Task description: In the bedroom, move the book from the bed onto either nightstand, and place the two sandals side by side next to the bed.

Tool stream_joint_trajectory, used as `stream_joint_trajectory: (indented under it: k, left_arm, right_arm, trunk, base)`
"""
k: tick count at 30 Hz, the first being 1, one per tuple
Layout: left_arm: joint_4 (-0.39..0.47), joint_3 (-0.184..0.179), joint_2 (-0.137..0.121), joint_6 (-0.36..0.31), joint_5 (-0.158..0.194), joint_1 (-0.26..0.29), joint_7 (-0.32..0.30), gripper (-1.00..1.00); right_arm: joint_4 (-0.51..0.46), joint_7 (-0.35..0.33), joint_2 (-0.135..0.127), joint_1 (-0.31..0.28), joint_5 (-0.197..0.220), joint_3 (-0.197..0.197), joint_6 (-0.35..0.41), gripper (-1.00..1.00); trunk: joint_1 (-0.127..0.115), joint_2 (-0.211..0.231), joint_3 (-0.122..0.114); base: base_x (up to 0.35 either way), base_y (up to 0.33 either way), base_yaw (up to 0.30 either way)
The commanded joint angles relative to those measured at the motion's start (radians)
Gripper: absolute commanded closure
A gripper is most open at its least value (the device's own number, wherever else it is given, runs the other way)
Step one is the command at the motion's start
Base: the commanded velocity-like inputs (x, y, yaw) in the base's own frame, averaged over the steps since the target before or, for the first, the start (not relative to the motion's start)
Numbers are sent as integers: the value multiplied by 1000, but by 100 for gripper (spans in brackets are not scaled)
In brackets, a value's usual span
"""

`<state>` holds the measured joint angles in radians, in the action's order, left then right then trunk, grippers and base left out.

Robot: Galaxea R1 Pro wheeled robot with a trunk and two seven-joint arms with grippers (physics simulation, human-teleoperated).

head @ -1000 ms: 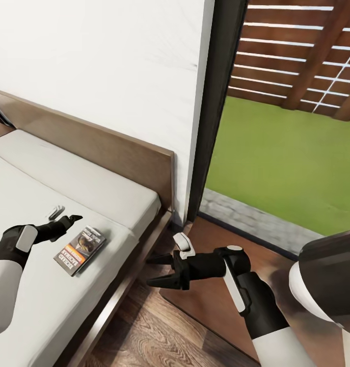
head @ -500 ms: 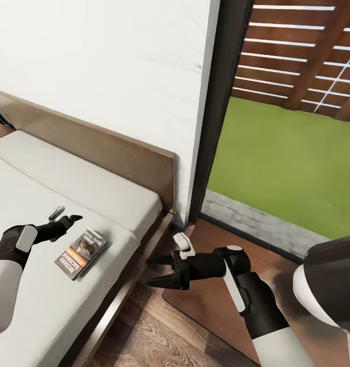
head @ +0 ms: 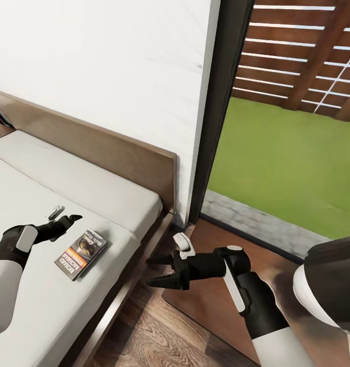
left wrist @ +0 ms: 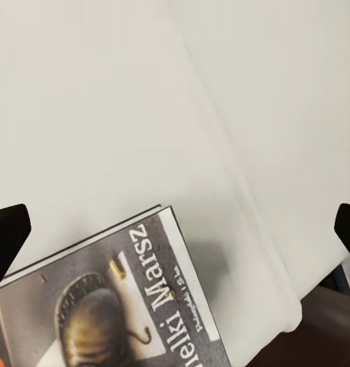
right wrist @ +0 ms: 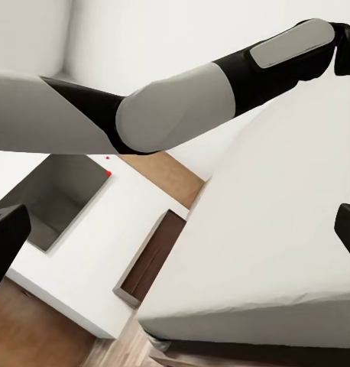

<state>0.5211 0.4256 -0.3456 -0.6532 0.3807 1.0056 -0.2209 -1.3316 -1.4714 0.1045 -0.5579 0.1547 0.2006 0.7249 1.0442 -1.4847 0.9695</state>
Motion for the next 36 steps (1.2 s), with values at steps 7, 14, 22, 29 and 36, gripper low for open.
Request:
stream_joint_trajectory:
  k: [7,14,22,29,36]
  left_arm:
    - [1,5,2,-6,-2,1,-2,-100]
    - [2,6,2,1,-3,1,-2,-100]
    - [1,6,2,70,-3,1,-2,-100]
    - [-7,6,1,78,-2,1,-2,-100]
    - [-39,5,0,79,-2,1,-2,-100]
  right_arm:
    - [0,-1,0,0,3,0,10,-100]
    - [0,0,0,0,3,0,10,-100]
    - [0,0,0,0,3,0,10,-100]
    - [0,0,0,0,3,0,10,-100]
    - [0,0,0,0,3,0,10,-100]
  trunk:
    - [19,-35,16]
    - [19,-35,16]
    - [19,-35,16]
    - [19,-35,16]
    - [42,-77,35]
  base:
    - [0,0,0]
    - [0,0,0]
    - [0,0,0]
    - [0,0,0]
    - [0,0,0]
